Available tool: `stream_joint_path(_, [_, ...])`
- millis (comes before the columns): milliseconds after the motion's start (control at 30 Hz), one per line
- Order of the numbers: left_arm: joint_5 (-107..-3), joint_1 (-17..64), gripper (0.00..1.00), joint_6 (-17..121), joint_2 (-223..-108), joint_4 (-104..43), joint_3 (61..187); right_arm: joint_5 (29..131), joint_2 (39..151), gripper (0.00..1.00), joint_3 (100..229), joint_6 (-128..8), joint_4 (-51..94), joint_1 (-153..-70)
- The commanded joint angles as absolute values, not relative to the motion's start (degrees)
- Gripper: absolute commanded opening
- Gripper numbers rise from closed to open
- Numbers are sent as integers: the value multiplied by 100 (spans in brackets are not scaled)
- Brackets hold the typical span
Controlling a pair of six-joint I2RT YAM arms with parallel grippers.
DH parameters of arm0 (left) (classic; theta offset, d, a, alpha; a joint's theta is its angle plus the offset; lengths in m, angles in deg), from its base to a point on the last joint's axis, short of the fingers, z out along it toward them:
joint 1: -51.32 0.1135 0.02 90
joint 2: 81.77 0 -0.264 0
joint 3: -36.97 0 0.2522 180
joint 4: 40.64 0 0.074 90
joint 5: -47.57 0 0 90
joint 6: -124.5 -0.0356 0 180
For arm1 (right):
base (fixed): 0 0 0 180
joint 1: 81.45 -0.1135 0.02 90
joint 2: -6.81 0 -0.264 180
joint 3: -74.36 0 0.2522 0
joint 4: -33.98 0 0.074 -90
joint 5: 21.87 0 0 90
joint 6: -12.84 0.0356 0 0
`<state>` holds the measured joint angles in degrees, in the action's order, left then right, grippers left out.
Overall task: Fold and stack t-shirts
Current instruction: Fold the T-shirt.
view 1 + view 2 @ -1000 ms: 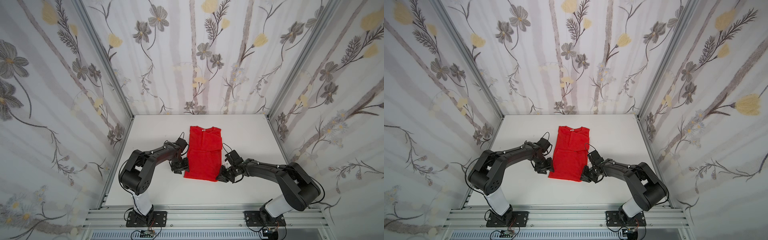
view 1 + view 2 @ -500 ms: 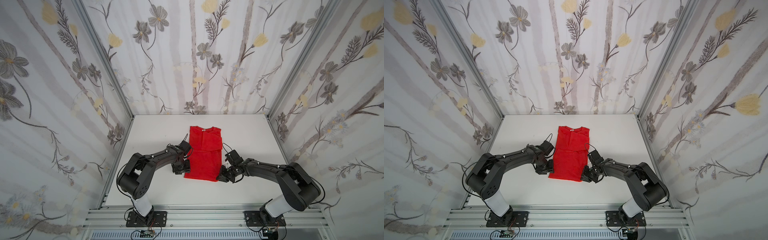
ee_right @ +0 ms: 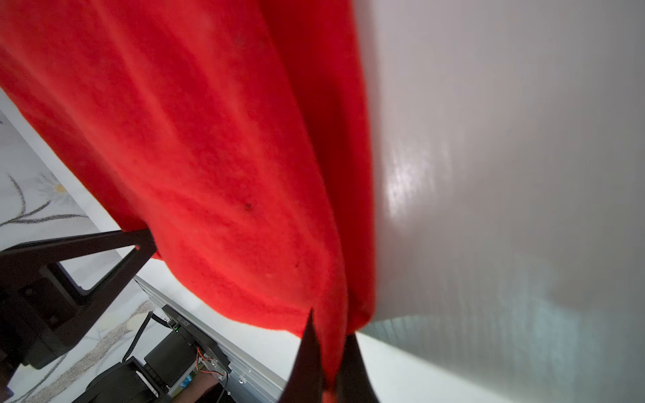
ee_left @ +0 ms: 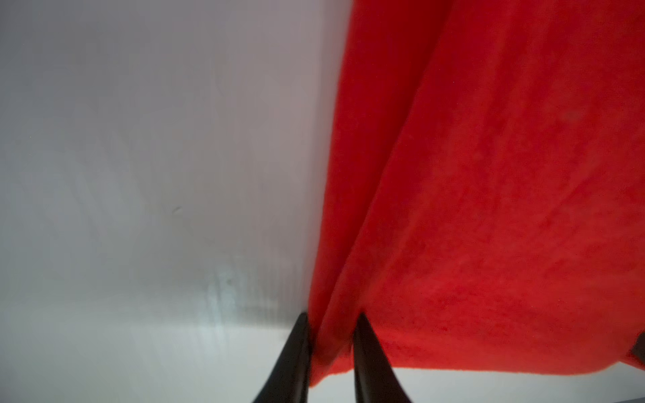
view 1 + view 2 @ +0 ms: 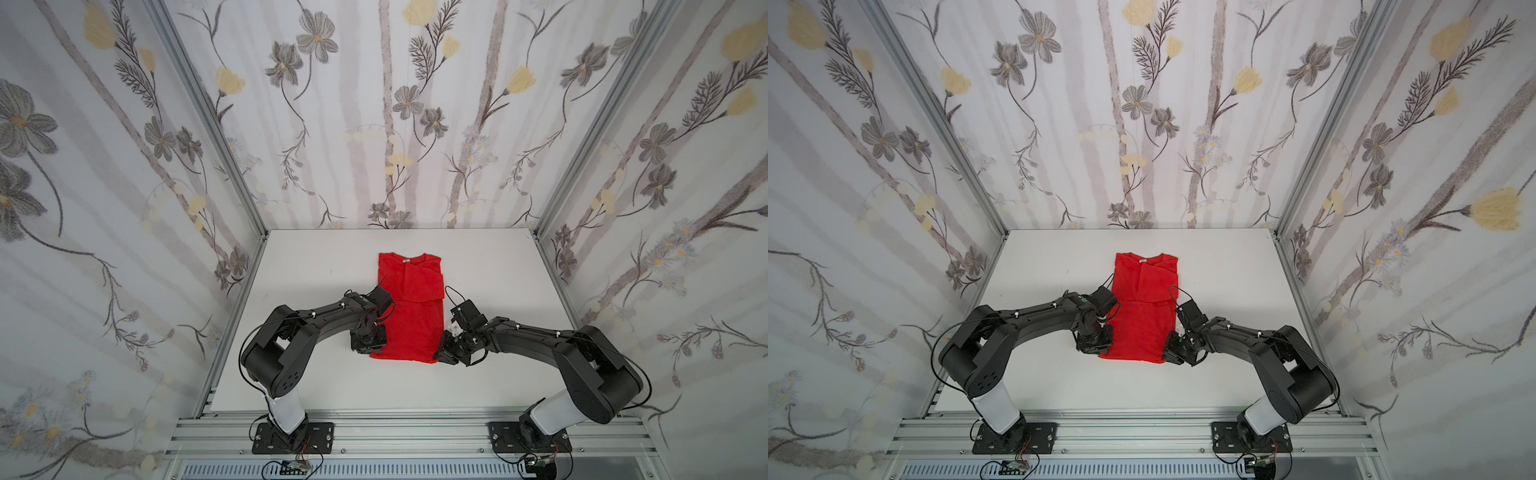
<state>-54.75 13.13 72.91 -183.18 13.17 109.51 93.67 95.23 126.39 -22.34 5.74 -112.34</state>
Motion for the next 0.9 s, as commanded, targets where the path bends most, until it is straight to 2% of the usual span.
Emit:
stream_joint_path(0, [-5102,1292,0,7238,-18430,1628,10919,8842,9549,0,12606,-2250,165,-11232])
stream_joint_path(233, [-5064,1292,0,7077,-18440,1803,11463,8945,9395,0,12601,-2224,126,-11247])
stream_joint_path(667, [-5610,1300,0,7396,-17269,2853,12405,8716,7750,0,13119,-2279,-1569,-11256])
stream_joint_path(867, [-5574,1373,0,7509,-17204,3384,13342,8503,7356,0,13869,-2170,-2124,-11172])
